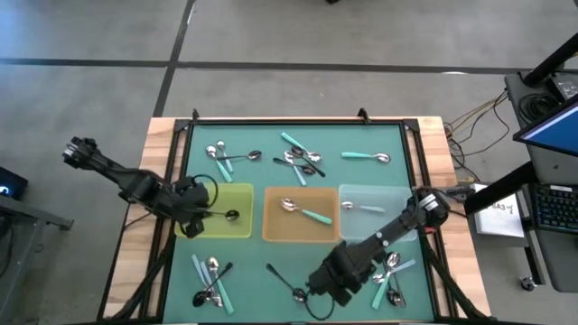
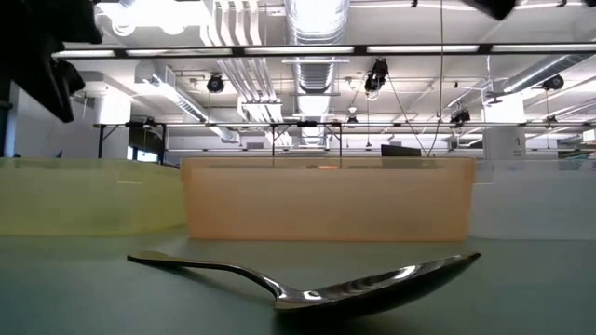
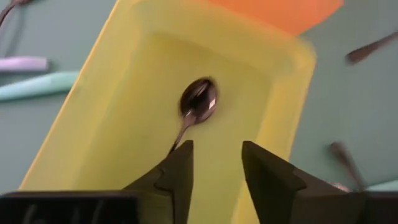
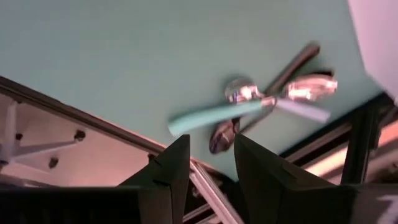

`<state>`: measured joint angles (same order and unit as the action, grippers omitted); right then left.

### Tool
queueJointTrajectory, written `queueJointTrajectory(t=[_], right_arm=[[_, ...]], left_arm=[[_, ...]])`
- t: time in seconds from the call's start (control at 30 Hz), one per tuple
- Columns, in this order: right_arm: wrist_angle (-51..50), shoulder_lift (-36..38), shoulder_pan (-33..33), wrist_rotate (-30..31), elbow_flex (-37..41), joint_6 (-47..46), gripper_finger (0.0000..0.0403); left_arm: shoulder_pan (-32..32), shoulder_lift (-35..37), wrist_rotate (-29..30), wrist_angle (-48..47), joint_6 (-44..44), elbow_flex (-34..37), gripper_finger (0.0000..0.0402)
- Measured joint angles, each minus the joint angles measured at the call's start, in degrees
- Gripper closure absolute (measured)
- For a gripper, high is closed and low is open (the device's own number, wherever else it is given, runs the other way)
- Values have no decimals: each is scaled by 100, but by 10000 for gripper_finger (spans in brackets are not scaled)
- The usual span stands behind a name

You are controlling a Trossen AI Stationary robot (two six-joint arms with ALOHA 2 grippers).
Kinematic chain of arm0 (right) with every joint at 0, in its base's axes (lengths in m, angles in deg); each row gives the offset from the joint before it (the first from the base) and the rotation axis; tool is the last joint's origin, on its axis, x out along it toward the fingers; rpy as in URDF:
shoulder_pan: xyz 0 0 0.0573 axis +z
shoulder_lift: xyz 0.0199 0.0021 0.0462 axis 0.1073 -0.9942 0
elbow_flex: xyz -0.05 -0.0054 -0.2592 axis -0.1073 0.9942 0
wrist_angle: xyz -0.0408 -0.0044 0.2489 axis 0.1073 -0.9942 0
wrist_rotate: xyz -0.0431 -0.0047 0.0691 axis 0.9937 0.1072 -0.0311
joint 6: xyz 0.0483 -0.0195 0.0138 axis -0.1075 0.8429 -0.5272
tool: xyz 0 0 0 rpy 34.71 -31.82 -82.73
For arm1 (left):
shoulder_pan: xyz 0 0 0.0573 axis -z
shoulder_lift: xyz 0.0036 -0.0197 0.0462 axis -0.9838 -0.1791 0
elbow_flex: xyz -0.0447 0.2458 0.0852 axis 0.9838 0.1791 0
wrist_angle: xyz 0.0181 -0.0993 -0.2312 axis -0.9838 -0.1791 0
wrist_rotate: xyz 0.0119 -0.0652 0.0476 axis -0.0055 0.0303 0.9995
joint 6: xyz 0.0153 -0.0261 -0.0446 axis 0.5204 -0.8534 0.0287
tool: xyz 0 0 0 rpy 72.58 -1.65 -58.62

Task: Sort silverware by color (type)
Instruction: Put the green spoon into the orange bin

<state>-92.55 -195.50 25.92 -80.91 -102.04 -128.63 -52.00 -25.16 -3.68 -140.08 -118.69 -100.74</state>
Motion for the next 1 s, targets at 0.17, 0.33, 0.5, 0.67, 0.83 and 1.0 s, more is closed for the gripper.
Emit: queueJointTrajectory(t=[0.17,0.33,0.5,0.67,0.83,1.0], right_arm=[[318,9,380,-161,374,-757,287],[1053,11,722,-187,739,-1950,287],[1692,13,1092,-78,1058,-3543,287],[2254,10,1466,355,1308,-4966,287],[2619,11,1658,1052,1493,-6060,287],[2618,9,1715,1075,1709,-6353,287]], left_arm=[[0,1,6,150,0,-343,264],[0,-1,83,155,190,-694,267],[0,-1,326,158,556,-984,267],[0,1,471,158,798,-1174,267],[0,-1,563,156,944,-1256,267],[-6,1,676,148,1017,-1256,267]])
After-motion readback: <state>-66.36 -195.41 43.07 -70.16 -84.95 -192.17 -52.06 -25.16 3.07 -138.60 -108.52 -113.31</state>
